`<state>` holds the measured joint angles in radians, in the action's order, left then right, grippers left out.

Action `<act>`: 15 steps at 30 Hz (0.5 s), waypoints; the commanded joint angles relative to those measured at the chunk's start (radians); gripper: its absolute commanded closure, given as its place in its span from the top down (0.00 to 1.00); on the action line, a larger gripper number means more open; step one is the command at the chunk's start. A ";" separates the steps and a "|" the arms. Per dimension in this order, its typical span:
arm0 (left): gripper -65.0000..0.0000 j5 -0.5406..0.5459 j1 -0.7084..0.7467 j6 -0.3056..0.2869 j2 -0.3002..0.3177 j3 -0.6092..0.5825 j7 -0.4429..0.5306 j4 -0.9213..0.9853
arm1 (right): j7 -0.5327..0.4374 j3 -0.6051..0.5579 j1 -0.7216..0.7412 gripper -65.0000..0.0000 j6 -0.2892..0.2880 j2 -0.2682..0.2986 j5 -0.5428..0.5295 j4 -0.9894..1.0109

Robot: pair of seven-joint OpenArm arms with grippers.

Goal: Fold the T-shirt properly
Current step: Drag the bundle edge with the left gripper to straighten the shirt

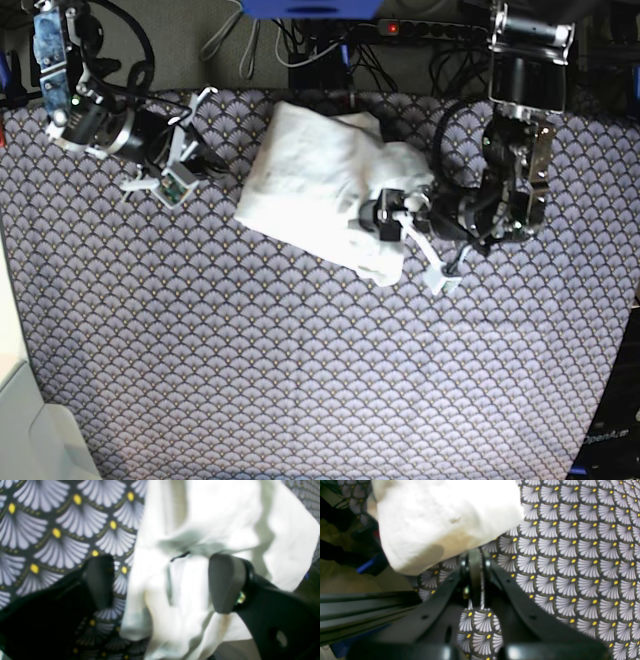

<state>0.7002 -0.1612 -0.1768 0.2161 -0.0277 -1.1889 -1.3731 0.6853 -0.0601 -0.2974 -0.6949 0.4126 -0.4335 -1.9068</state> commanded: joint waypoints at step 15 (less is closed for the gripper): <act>0.89 0.006 -0.042 -0.005 0.003 -0.085 0.008 -0.009 | -0.023 0.004 0.013 0.00 -0.003 0.009 -0.018 -0.017</act>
<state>0.6926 -0.1829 -0.1768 0.2161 -0.1143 -1.1854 -1.3678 0.6853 -0.0601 -0.2916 -0.6949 0.4126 -0.4335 -1.9068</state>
